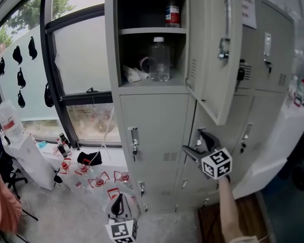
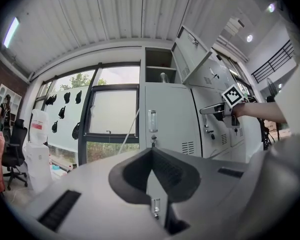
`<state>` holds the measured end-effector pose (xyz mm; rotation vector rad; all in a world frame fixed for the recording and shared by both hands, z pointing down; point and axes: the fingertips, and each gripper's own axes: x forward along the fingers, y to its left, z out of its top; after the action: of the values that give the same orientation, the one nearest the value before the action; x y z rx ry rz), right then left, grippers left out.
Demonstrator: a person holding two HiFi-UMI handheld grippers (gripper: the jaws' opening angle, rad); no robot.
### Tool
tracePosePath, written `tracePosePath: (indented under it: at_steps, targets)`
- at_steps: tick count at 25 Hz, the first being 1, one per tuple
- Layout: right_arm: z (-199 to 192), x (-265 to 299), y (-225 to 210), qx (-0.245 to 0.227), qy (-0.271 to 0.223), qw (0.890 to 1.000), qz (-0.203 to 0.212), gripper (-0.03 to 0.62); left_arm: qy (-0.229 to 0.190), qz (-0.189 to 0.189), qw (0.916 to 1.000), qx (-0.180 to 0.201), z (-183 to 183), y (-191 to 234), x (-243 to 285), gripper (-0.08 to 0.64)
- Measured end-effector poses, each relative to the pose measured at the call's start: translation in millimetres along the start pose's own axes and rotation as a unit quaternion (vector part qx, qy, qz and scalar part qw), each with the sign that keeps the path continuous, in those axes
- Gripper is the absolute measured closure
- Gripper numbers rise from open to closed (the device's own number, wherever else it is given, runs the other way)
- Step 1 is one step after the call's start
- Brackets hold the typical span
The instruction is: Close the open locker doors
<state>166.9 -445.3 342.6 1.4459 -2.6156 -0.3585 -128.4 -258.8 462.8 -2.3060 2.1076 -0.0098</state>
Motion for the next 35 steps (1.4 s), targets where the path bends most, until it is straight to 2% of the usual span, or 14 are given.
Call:
tracePosePath:
  at_steps: [2, 4, 7, 12, 14, 17, 20, 26, 35]
  targets:
    - [21, -14, 6, -0.016, -0.019, 1.0, 0.008, 0.207, -0.008, -0.008, 0.9999, 0.003, 9, -5, 2, 0.555]
    - [44, -30, 12, -0.014, -0.043, 0.999, 0.027, 0.207, -0.023, -0.018, 0.9993, 0.021, 20, -11, 9, 0.555]
    - [87, -57, 20, 0.033, -0.099, 0.993, 0.063, 0.207, -0.05, -0.032, 0.9972, 0.046, 42, -23, 25, 0.555]
    - [166, -110, 32, 0.019, -0.184, 0.979, 0.09, 0.207, -0.113, -0.084, 0.989, 0.045, 114, -70, 41, 0.555]
    - [191, -131, 33, 0.035, -0.212, 0.971, 0.107, 0.207, -0.137, -0.106, 0.9832, 0.059, 143, -95, 41, 0.555]
    - [220, -161, 33, 0.084, -0.253, 0.955, 0.128, 0.207, -0.17, -0.098, 0.9776, 0.076, 174, -109, 35, 0.555]
    - [240, -181, 31, 0.091, -0.284, 0.945, 0.134, 0.207, -0.187, -0.092, 0.9761, 0.063, 192, -119, 26, 0.555]
    - [252, -176, 45, 0.08, -0.288, 0.94, 0.166, 0.207, -0.179, -0.048, 0.981, 0.058, 195, -120, 6, 0.555]
    - [269, -155, 60, 0.066, -0.314, 0.933, 0.164, 0.207, -0.189, -0.029, 0.9781, 0.083, 227, -129, -16, 0.555]
